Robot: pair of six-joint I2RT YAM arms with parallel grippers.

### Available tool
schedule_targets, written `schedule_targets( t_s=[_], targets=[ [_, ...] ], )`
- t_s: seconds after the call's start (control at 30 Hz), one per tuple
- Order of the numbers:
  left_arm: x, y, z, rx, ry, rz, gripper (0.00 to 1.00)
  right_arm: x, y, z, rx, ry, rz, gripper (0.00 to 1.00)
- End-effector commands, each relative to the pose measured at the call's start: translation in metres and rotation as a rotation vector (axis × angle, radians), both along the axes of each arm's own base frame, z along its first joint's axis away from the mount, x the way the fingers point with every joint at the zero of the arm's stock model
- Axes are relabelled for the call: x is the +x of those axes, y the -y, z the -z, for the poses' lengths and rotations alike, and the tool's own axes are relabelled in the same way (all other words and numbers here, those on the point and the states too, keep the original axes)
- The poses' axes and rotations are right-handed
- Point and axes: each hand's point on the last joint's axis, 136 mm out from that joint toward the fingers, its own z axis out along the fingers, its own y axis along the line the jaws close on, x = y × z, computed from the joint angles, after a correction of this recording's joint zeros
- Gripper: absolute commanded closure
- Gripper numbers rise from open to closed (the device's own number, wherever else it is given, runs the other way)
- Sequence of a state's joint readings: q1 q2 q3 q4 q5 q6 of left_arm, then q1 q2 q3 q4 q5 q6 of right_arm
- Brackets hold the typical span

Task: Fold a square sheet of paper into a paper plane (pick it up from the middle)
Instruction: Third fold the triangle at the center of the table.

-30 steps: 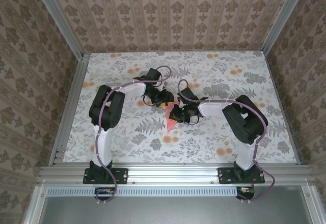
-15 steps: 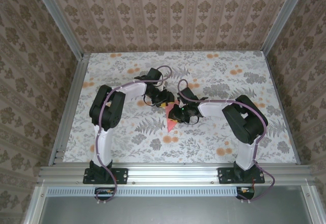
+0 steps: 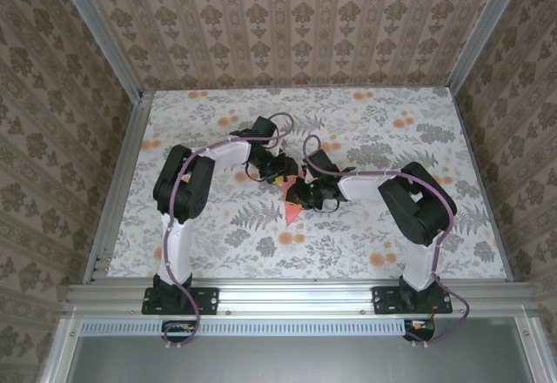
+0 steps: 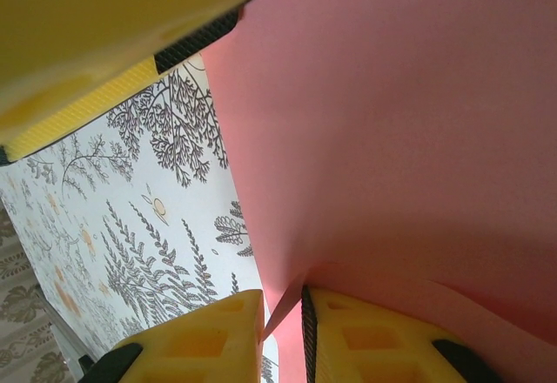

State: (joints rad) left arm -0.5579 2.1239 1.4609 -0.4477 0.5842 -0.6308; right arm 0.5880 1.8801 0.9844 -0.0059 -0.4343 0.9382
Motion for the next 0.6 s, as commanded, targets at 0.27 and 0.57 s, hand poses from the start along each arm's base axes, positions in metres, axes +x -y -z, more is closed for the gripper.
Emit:
schedule_targets(
  t_s=[0.27, 0.57],
  targets=[
    [-0.001, 0.0, -0.004, 0.003, 0.003, 0.016, 0.54, -0.011, 0.006, 0.019, -0.054, -0.046, -0.023, 0.76],
    [0.015, -0.018, -0.029, -0.042, 0.054, -0.068, 0.54, -0.014, 0.008, 0.024, -0.062, -0.061, -0.024, 0.74]
  ],
)
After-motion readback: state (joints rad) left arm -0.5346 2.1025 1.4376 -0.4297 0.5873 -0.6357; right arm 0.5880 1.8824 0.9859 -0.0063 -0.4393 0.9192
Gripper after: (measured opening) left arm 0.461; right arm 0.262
